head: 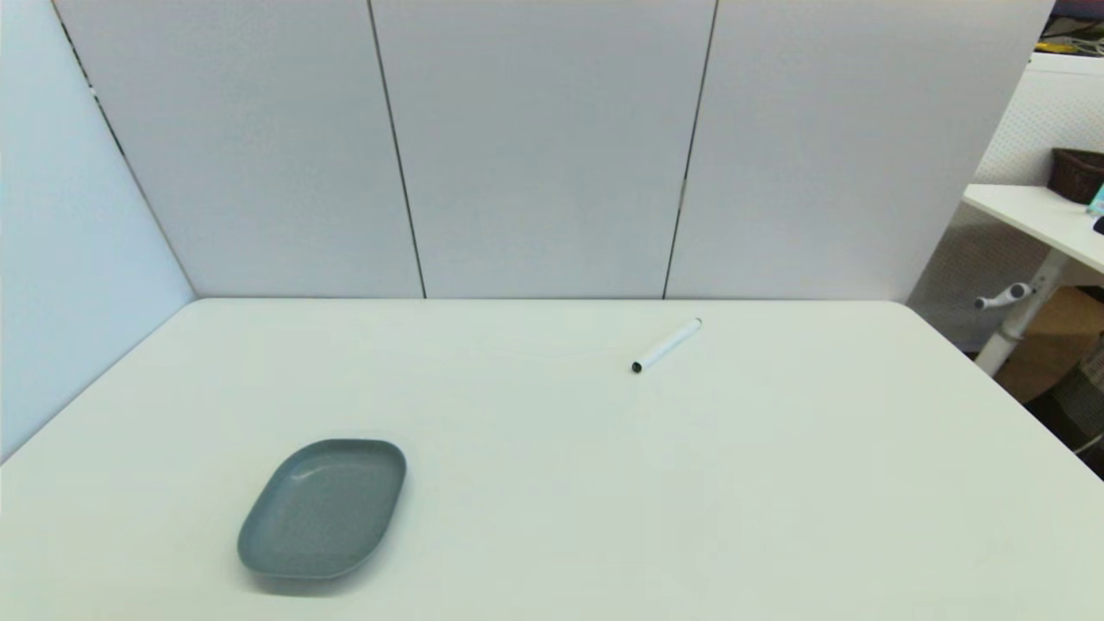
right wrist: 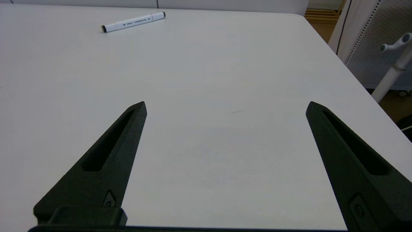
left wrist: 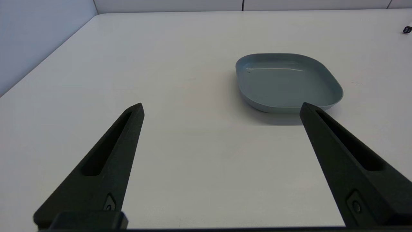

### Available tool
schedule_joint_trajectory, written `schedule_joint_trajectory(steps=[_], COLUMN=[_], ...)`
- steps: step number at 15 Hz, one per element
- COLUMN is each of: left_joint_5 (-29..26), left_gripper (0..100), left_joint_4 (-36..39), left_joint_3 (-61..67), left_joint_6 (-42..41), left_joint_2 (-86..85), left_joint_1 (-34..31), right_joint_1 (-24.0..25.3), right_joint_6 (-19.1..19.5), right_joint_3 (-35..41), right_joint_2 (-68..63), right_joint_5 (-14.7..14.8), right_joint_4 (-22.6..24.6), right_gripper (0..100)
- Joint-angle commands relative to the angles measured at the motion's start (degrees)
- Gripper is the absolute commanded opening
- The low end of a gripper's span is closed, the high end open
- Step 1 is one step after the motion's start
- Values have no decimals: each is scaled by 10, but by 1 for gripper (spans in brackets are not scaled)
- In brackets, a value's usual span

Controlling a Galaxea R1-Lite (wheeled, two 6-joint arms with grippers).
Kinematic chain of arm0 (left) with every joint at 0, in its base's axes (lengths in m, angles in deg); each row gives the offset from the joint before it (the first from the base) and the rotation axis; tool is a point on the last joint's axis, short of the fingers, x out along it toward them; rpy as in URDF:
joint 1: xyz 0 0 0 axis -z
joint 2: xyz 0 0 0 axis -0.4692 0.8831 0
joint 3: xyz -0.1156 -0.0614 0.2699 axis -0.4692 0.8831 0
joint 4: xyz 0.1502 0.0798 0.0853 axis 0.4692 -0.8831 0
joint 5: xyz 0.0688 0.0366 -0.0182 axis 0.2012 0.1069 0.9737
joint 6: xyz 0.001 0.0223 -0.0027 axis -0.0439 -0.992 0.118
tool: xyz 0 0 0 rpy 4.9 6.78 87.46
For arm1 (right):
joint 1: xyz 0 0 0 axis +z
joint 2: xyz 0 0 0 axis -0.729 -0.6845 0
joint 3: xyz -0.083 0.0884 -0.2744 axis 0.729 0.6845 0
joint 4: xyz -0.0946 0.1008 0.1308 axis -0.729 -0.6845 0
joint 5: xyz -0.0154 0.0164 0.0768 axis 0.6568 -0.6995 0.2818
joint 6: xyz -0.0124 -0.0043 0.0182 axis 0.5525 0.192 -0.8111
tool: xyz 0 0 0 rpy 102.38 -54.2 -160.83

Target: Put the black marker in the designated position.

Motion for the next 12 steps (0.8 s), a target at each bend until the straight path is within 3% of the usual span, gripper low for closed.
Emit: schedule_joint_trajectory(steps=[1, 10, 12], left_joint_5=[0, 0, 0], left_gripper=[100, 100, 100], left_joint_4=[0, 0, 0], left_joint_3=[0, 0, 0], left_joint_6=[0, 0, 0], left_joint_2=[0, 0, 0], left_joint_1=[0, 0, 0], right_joint_1=[0, 0, 0], right_joint_6=[0, 7, 12], right_joint_3=[0, 0, -12], right_joint_2=[-1, -1, -7], right_joint_5=[0, -5, -5], right_joint_4=[0, 0, -33], right_gripper=[100, 100, 100])
